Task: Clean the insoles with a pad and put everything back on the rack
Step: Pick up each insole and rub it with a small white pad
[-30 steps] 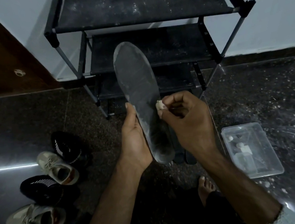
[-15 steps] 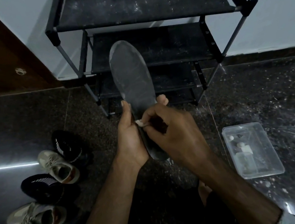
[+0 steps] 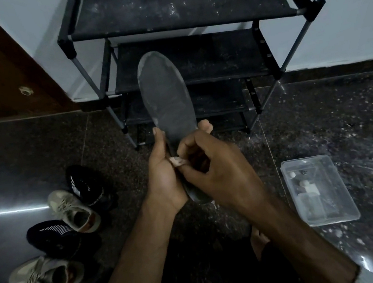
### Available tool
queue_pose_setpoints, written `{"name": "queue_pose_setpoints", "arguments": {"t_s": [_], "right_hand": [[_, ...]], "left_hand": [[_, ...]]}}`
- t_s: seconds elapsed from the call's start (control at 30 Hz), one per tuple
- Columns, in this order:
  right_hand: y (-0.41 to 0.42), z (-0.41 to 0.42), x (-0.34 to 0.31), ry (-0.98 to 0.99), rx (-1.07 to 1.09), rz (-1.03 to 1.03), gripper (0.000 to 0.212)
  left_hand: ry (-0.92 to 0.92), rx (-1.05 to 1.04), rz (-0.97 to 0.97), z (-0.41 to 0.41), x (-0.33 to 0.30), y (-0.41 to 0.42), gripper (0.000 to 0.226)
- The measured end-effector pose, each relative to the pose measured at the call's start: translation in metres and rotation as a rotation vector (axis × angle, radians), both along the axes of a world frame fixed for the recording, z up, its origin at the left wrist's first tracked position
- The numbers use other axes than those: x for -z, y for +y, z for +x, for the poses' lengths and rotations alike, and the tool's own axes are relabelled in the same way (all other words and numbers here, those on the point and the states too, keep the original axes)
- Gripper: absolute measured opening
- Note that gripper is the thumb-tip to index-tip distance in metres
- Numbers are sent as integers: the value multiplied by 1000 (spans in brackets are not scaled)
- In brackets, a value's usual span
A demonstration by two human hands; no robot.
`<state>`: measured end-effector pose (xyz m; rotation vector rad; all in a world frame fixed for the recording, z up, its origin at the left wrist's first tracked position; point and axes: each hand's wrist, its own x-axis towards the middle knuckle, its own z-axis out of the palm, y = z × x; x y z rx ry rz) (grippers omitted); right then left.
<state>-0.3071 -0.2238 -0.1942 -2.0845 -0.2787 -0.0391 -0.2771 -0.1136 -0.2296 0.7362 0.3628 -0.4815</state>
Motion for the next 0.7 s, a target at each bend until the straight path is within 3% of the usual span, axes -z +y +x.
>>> {"name": "queue_pose_setpoints", "arguments": {"t_s": [0.2,0.43,0.53,0.7], "right_hand": [[-13,6,7,-29,209,-83,13],[2,-2,-2,6,-55,38,12],[-5,2,3,-27,64,-58,11],[-15,7,5,-28,183,-98,14]], "left_hand": [[-36,44,-34,-2,-7,-4,82],[-15,-17,22,0,2,1,76],[8,-15,-8,-2,-7,-2,77],[-35,-54,159,-2,-13,-4,68]]}}
